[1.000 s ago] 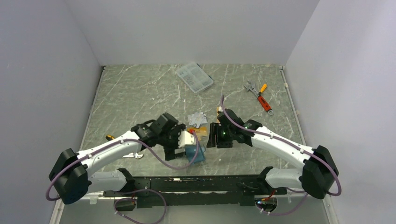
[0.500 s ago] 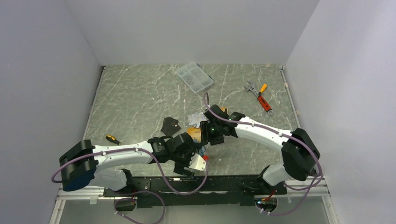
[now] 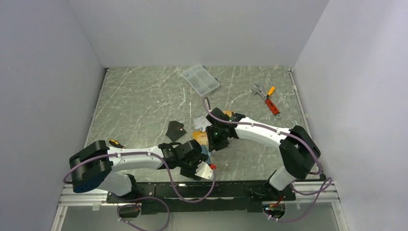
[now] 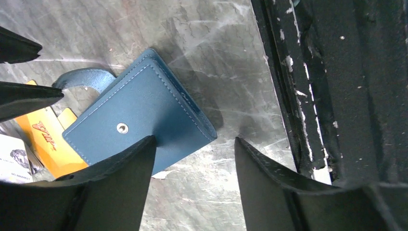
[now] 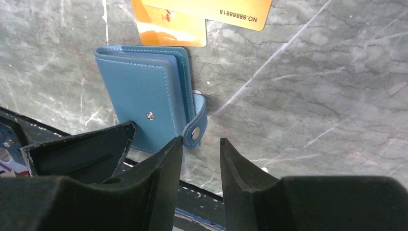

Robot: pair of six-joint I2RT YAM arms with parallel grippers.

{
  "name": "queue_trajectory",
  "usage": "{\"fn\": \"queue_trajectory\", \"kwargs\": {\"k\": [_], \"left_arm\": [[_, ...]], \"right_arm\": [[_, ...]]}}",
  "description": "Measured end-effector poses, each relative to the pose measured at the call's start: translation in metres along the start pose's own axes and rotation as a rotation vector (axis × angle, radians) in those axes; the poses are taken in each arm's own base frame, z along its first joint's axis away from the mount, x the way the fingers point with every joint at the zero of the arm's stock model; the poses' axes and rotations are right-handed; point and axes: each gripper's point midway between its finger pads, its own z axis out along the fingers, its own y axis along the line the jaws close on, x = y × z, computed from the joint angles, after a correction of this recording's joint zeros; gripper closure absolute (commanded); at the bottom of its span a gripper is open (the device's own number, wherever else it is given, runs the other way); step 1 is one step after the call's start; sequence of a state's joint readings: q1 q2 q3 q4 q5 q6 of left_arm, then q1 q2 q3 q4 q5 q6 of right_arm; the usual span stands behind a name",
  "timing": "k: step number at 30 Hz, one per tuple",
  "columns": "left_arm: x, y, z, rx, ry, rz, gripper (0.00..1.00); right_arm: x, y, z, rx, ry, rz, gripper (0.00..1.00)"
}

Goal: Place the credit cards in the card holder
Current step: Close the card holder at the center of the board.

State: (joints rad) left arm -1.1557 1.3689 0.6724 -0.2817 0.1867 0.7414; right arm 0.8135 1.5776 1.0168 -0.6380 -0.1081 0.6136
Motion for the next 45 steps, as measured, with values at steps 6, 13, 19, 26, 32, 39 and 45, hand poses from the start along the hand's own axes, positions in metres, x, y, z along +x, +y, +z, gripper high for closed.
{"fn": "queue_trajectory", "kwargs": {"k": [6,13,19,26,32,39,45], "left_arm": [[0.004,-0.001,0.003,0.012,0.013,0.019,0.47],[0.005,-0.003,0.003,0.021,0.016,0.031,0.53],[0.006,-0.004,0.003,0.032,0.019,0.040,0.55],[0.008,-0.004,0.002,0.041,0.010,0.024,0.56],[0.008,-0.004,0.002,0.049,0.006,0.024,0.58],[0.008,-0.004,0.002,0.055,0.007,0.021,0.59],[0.009,-0.004,0.001,0.061,0.010,0.018,0.59]], "right_arm": [[0.001,-0.006,-0.001,0.029,0.002,-0.014,0.74],[0.001,-0.010,-0.001,0.043,0.001,-0.024,0.85],[-0.003,-0.016,-0.001,0.059,-0.010,-0.019,0.92],[-0.005,-0.020,-0.001,0.065,-0.012,-0.019,0.97],[-0.004,-0.020,0.000,0.067,-0.004,-0.027,0.76],[-0.003,-0.019,0.002,0.060,0.005,-0.029,0.78],[0.000,-0.019,0.005,0.055,0.022,-0.030,0.63]]}}
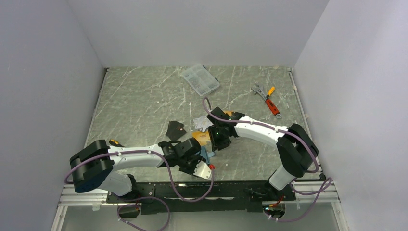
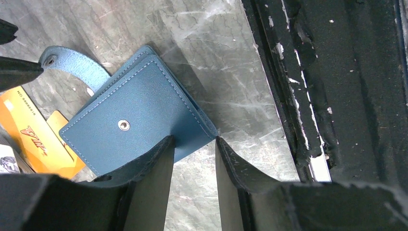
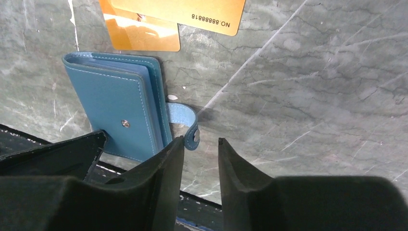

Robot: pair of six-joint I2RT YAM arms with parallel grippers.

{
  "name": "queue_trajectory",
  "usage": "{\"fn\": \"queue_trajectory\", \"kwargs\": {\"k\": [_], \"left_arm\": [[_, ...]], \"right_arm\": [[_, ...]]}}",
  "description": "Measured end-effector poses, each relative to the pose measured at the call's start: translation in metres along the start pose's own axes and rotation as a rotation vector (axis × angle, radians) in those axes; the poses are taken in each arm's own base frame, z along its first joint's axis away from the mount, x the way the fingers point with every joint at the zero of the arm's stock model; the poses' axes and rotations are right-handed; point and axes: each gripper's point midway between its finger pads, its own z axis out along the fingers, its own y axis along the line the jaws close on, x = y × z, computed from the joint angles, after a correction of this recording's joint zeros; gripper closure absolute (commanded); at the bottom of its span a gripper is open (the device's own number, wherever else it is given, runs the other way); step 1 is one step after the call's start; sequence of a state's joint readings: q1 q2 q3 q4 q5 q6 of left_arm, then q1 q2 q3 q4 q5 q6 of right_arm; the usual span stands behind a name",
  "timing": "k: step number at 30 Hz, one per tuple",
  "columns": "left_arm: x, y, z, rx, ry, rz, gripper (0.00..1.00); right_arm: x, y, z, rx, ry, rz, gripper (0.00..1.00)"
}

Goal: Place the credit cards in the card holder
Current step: Close the card holder at the center of the board.

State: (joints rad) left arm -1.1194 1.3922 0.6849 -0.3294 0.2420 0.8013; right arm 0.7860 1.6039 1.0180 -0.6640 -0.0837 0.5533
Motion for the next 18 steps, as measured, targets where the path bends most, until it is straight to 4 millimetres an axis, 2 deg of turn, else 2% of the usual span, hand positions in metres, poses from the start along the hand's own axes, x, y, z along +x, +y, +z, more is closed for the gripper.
{"fn": "queue_trajectory", "kwargs": {"k": [8,18], "left_arm": [[0.0007,-0.0006,-0.0006,0.008,0.003,-0.005,0.60],[0.0007,-0.0009,-0.0005,0.013,0.007,-0.006,0.61]], "right_arm": [[-0.0009,0.0008,-0.0019,-0.004,-0.006,-0.002,0.54],[-0.0021,0.0082,-0.0054,-0.026,-0.012,-0.012,0.53]]}}
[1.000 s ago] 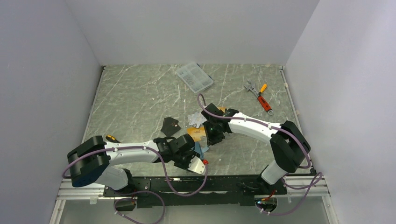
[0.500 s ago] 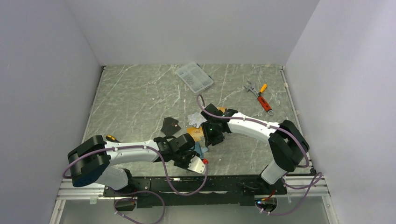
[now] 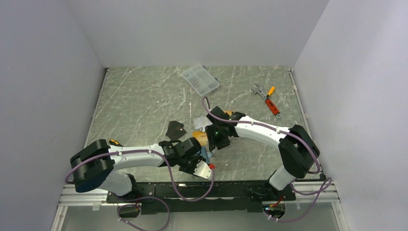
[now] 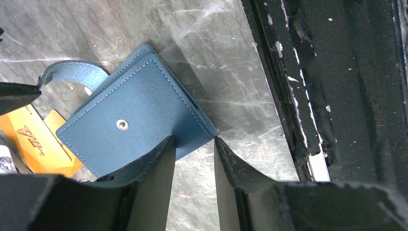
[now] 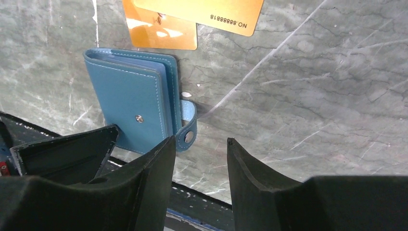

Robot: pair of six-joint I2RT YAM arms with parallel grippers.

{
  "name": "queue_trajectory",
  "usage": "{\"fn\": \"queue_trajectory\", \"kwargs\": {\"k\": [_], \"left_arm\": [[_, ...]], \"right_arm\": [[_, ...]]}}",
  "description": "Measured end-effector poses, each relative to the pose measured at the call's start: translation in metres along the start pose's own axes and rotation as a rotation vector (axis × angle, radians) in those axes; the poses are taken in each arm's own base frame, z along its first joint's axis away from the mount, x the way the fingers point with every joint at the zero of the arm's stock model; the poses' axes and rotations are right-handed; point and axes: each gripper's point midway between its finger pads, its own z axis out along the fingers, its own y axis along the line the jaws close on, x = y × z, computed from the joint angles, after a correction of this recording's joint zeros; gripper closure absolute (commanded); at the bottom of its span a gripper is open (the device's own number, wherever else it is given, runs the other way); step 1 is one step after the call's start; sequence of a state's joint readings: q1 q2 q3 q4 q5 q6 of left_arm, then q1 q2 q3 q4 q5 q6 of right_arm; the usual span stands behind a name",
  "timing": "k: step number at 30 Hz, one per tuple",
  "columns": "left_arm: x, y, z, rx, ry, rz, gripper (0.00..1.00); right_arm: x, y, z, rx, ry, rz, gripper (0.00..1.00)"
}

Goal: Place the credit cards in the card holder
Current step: Close the card holder at the center of the board.

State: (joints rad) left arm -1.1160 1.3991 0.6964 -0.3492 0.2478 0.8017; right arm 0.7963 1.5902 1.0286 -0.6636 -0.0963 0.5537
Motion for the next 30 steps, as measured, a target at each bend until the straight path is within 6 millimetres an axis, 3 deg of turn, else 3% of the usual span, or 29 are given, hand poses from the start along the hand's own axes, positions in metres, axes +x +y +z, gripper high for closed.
{"fn": "queue_trajectory", "kwargs": {"k": [8,12,14,17,19,23,30], "left_arm": [[0.0001,-0.0001,-0.0003,0.001,0.001,-0.001,0.61],[0.0004,-0.0003,-0.0004,0.002,0.003,-0.002,0.61],[0.0005,-0.0005,-0.0004,0.003,0.003,-0.002,0.61],[0.0005,-0.0006,-0.0004,0.003,0.003,-0.002,0.62],[0.0006,-0.0007,-0.0004,0.003,0.004,-0.002,0.62],[0.0007,-0.0006,-0.0005,0.003,0.004,-0.002,0.62],[0.0009,-0.0004,-0.0007,0.003,0.004,0.000,0.62]], "right_arm": [[-0.0015,0.0072,-0.0031,-0.034,-0.003,0.005,0.54],[-0.0008,0.0095,-0.0035,-0.047,0.002,0.004,0.59],[-0.0003,0.0104,-0.0036,-0.049,0.003,0.003,0.64],[0.0007,0.0109,-0.0030,-0.049,0.007,0.000,0.80],[0.0010,0.0108,-0.0027,-0.048,0.008,0.001,0.84],[0.0010,0.0107,-0.0025,-0.044,0.007,0.006,0.83],[0.0025,0.0103,-0.0004,-0.040,0.014,0.004,0.62]]}}
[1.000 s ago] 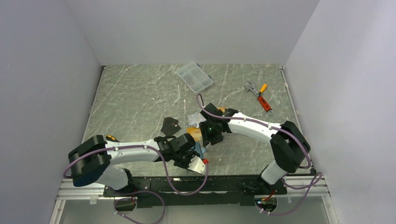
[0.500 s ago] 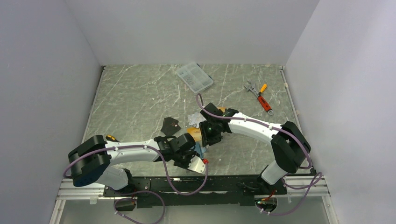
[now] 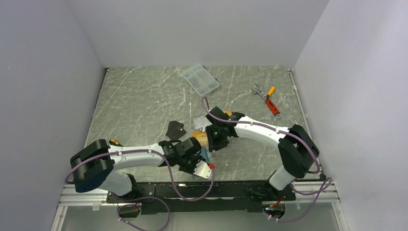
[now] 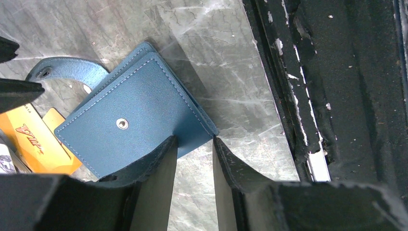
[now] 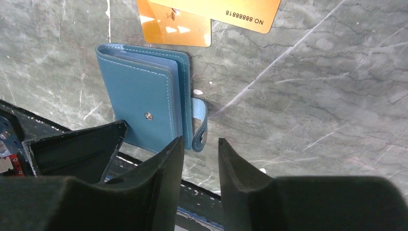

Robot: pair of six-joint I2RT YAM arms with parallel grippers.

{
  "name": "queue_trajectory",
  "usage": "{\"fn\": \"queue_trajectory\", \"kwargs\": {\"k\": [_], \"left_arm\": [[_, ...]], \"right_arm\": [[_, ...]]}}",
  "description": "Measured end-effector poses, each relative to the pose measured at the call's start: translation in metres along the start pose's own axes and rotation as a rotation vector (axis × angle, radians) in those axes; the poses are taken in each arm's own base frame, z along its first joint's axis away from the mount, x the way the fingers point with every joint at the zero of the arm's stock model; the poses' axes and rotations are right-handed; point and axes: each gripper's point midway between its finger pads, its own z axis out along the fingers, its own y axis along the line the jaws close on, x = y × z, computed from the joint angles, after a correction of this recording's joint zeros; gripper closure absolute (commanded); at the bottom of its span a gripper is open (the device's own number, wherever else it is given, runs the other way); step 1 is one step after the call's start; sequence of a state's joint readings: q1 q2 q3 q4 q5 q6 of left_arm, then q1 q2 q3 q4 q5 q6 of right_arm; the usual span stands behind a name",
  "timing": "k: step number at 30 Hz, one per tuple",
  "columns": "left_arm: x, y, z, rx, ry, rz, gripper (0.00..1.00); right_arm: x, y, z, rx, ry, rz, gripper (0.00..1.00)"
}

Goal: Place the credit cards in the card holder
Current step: Close the card holder at the center of the board.

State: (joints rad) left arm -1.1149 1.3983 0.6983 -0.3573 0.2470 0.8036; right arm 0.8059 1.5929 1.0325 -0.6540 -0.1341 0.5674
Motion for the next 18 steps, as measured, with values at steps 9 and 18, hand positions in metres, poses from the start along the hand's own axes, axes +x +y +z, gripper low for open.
{"fn": "queue_trajectory", "kwargs": {"k": [9,18], "left_arm": [[0.0007,-0.0005,-0.0002,0.002,0.002,0.000,0.63],[0.0016,-0.0007,-0.0012,0.006,0.007,0.001,0.63]], "right_arm": [[-0.0001,0.0095,0.0005,-0.001,-0.003,-0.030,0.69],[0.0029,0.0028,0.0060,0.037,0.010,-0.030,0.91]]}}
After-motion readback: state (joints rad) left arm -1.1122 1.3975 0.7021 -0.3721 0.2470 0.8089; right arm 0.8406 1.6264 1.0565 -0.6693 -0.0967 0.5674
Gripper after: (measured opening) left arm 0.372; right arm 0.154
